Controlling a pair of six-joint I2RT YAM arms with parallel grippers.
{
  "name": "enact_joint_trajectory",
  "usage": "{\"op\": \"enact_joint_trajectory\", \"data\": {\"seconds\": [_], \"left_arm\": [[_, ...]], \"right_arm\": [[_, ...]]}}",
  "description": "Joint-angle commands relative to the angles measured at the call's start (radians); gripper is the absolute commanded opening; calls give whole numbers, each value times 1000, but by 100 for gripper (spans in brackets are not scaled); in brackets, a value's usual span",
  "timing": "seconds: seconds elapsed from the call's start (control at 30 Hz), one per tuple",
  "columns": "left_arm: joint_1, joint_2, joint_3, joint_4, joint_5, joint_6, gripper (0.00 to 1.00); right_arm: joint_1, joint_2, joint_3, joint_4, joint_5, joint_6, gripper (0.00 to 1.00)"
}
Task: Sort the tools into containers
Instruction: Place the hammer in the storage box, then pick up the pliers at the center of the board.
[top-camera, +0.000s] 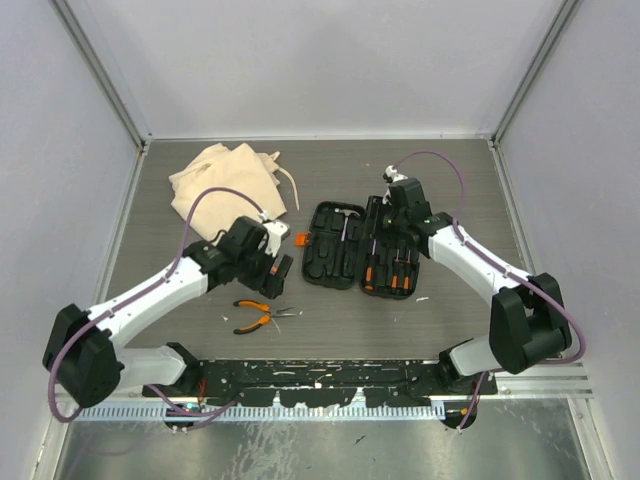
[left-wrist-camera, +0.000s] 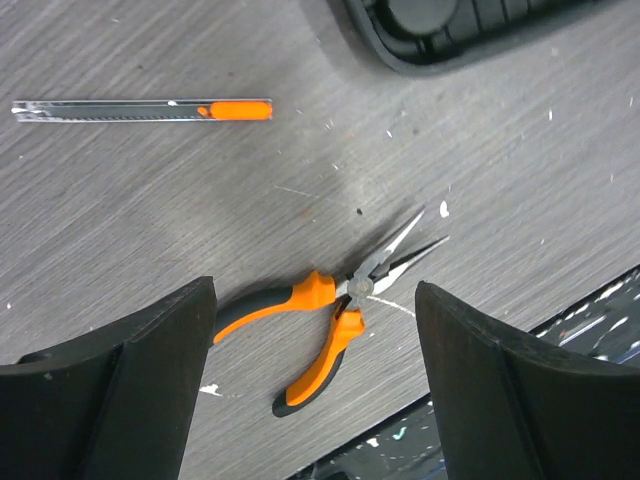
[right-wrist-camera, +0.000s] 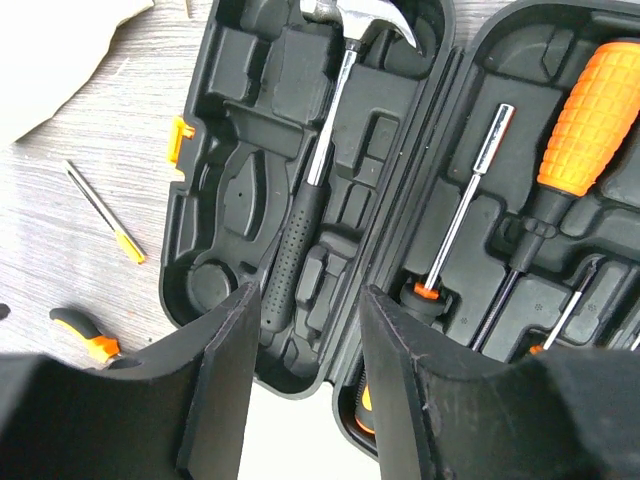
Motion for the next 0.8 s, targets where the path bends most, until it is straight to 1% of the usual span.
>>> {"op": "enact_joint_trajectory", "data": {"seconds": [0.0,0.07,0.13,0.3,0.33,0.53,0.7,0.77], "left_arm": [[-38,-155,-120,221,58,180,81],[-58,-199,-167,263,98,277,81],[-73,-223,-188,258,155,373,81],[-86,-216,-202,215,294,582,82],[-86,-208,-205,213,317,604,82],[-97,-109,-181,190,349,641,83],[-138,-18,-153,180,326,666,83],[-146,-4,-156,189,305,670,83]], "right_arm": [[-1,-69,-24,54,23,10,50],[-2,-85,-43,54,27,7,50],[-4,-101,-61,54,31,5,50],[-12,-126,-101,57,30,2,50],[-14,-130,-109,58,29,3,50],[-21,-141,-130,63,28,0,50],[-26,-142,-141,64,31,-3,50],[-28,-143,-143,65,29,-2,50]]}}
